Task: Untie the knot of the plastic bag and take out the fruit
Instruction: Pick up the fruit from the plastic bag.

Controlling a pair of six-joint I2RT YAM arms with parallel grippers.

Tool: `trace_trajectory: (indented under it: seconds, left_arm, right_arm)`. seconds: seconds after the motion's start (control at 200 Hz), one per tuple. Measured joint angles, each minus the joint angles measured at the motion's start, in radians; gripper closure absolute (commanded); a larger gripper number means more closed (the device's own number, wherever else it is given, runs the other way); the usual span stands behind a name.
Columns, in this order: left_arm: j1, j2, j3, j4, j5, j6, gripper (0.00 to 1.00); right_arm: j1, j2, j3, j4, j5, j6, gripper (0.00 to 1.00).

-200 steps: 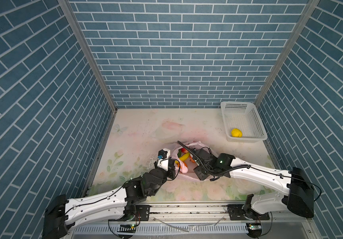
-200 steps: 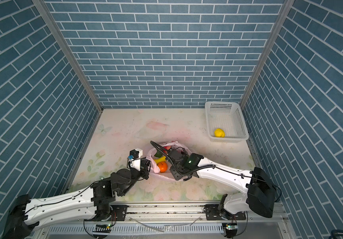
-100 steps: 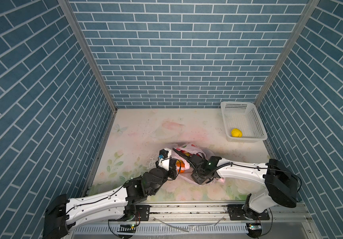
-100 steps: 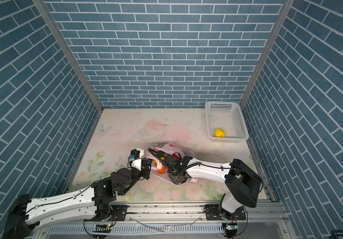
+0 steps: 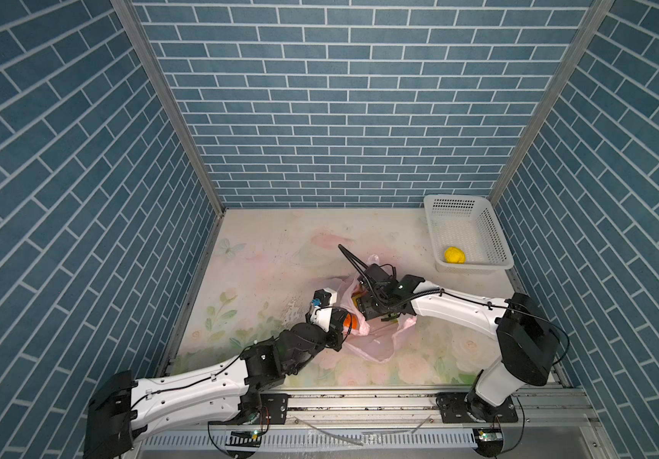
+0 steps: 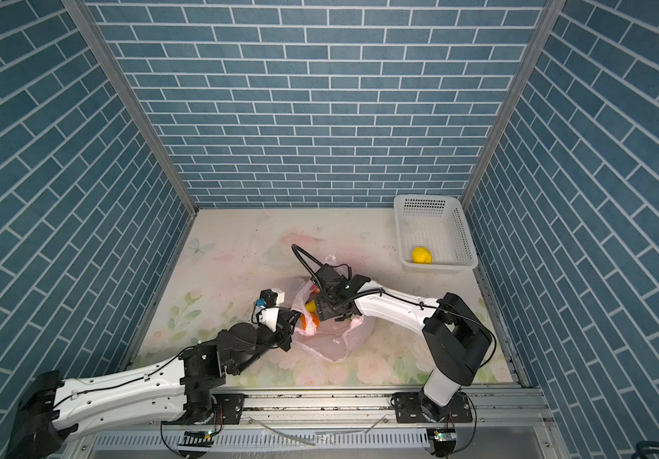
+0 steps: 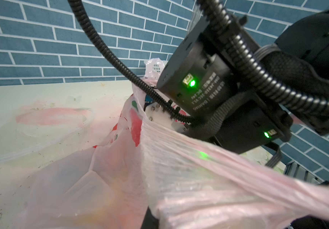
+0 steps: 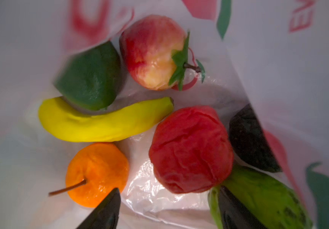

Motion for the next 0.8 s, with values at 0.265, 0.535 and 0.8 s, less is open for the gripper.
trace_trajectory:
  seconds: [0.265,0.535,0.8]
  left_arm:
    - [0.000,0.016,-0.007,0.010,0.012,-0.009,0.91]
    - [0.000,0.050,-0.007,0.040,0.021,-0.013,0.91]
    - [0.000,0.050,-0.007,0.048,0.019,-0.013,0.91]
  right_arm:
    - [-0.022,0.065,0.012,0.011,0.044,0.101,0.23]
    - [-0.031,0.134,0.037,0.040,0.068,0.132,0.30]
    - [-0.040,0.153,0.059,0.053,0.067,0.145,0.52]
